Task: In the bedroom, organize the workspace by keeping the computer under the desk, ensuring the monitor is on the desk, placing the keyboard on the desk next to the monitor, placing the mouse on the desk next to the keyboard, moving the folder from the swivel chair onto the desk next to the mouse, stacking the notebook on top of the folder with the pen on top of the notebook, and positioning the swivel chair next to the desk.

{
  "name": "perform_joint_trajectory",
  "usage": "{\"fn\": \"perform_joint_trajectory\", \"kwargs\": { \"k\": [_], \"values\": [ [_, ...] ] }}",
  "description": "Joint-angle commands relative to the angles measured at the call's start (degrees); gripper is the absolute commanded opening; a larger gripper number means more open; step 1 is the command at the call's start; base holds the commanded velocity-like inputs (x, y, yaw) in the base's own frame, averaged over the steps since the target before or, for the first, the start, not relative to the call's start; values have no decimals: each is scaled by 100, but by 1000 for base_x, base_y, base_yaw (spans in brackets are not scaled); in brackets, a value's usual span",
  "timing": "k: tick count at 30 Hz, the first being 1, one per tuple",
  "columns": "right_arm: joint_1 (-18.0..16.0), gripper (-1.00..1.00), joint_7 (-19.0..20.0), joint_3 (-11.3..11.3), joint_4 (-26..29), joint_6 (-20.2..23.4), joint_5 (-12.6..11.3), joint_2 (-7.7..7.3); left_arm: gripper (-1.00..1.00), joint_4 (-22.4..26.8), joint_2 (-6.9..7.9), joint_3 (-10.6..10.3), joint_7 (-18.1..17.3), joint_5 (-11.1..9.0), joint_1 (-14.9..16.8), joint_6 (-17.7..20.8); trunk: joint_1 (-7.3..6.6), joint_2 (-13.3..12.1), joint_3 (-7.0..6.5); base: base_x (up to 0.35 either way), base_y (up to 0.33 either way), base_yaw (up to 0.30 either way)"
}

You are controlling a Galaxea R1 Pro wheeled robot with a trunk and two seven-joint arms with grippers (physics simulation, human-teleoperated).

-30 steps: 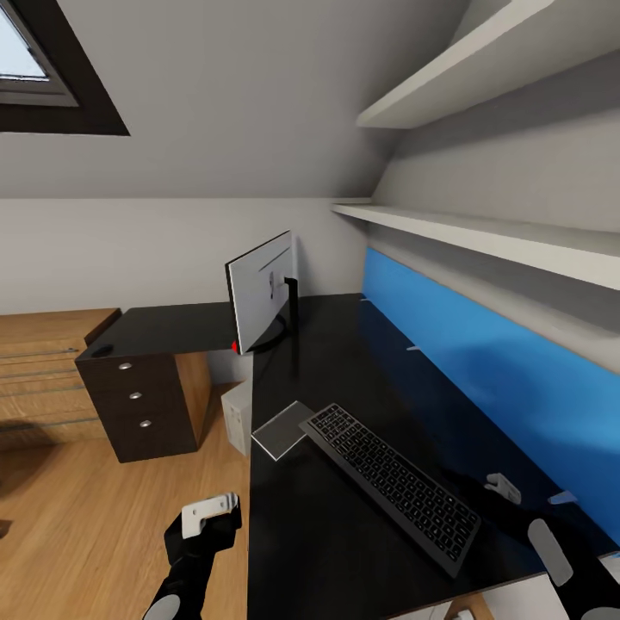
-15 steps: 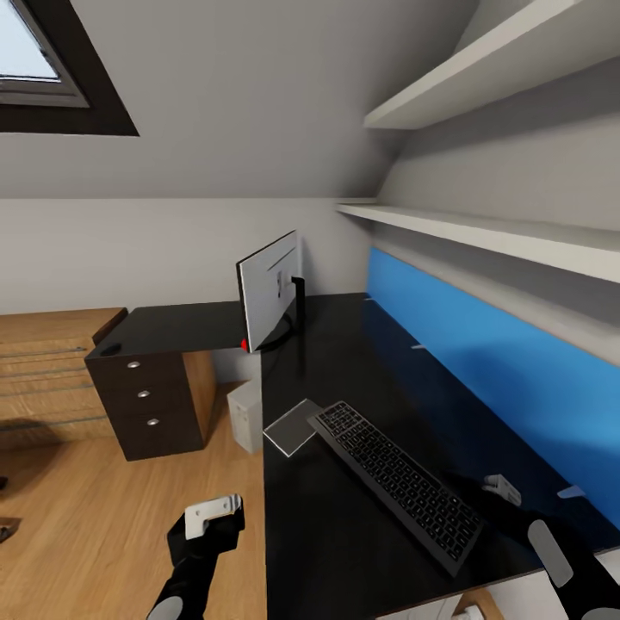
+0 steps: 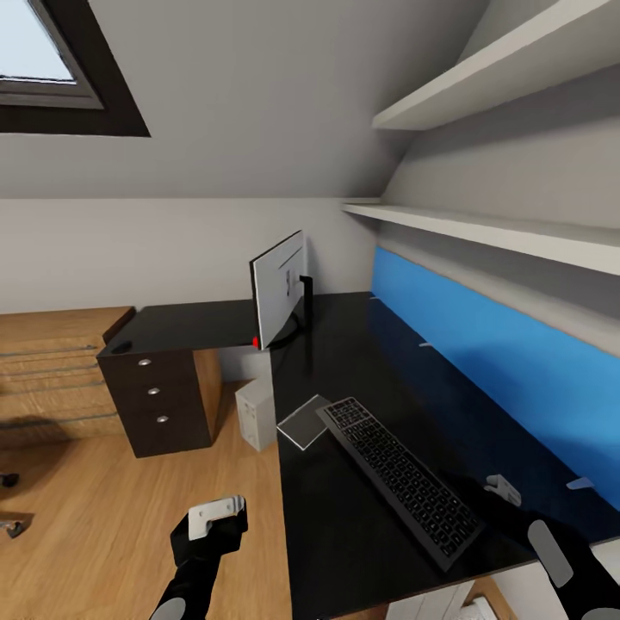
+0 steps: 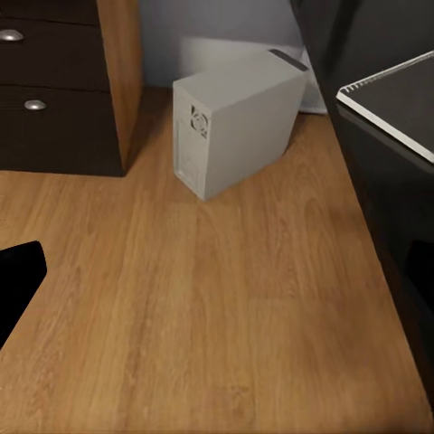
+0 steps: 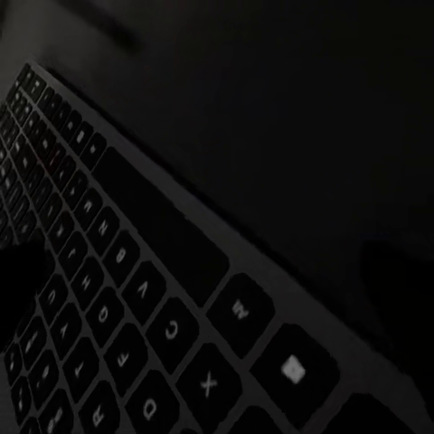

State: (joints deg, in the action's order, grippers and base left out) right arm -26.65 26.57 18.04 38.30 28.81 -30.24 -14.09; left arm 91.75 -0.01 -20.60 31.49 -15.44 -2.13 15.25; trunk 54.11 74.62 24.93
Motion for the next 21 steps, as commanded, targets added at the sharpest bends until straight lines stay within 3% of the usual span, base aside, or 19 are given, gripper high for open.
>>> {"fn": "perform_joint_trajectory", "kwargs": {
  "k": [1,12,21],
  "values": [
    [2,100,-12,6,-6,68,45,3,100,10,1,-5,33,-31,1,21,0,3,6,-71,70,0],
    [2,100,-21,6,-2,63,45,3,100,10,-4,-7,33,-32,3,22,0,3,6,-129,92,0],
    [2,100,-21,6,-3,63,45,-14,100,9,-8,-14,33,-30,2,22,0,3,6,-197,189,0]
  ]
}}
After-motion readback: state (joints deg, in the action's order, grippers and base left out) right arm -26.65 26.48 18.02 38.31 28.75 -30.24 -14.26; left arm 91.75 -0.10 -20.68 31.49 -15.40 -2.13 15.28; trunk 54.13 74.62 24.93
